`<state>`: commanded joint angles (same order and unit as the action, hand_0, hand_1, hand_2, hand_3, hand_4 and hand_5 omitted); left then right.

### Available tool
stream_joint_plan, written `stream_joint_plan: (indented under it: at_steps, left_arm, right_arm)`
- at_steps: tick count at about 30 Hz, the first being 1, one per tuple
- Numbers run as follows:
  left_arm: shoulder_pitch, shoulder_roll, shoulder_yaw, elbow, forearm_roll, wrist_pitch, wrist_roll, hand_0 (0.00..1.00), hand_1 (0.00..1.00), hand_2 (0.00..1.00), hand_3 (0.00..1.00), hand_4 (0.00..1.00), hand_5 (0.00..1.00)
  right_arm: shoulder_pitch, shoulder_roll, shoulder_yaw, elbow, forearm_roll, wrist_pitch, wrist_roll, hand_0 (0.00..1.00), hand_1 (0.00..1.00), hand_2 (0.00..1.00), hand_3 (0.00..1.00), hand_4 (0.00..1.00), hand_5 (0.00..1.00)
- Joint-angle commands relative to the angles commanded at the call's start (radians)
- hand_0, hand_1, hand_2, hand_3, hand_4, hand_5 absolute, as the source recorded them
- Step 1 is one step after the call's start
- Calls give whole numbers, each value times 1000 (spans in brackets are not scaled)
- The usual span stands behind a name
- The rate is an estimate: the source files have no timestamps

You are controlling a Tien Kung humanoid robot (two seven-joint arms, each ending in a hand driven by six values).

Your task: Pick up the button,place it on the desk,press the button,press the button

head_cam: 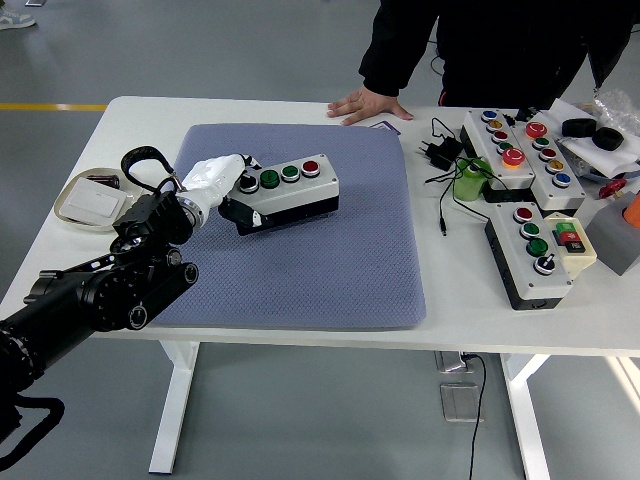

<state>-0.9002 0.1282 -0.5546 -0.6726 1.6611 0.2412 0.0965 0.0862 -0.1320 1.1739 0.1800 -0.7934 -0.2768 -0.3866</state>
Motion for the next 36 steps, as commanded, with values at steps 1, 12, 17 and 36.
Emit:
stream_joint_plan:
  at_steps: [1,12,17,36]
  left_arm:
    - [1,6,2,-10,4,-1,-1,161,144,189,212,137,2]
    - [17,111,43,-206,45,-47,-37,158,143,186,211,118,2]
    - [23,151,43,-273,49,-67,-57,157,142,186,211,110,2]
    - [40,191,17,-358,47,-73,-64,159,142,186,209,96,2]
  right_arm:
    - [0,0,0,0,0,0,0,643,509,549,592,252,353]
    - [1,3,9,0,3,1,3,643,509,549,592,252,353]
    - [0,5,12,0,3,1,4,642,509,549,592,252,352]
    - [2,7,18,0,3,1,4,643,508,549,591,252,352]
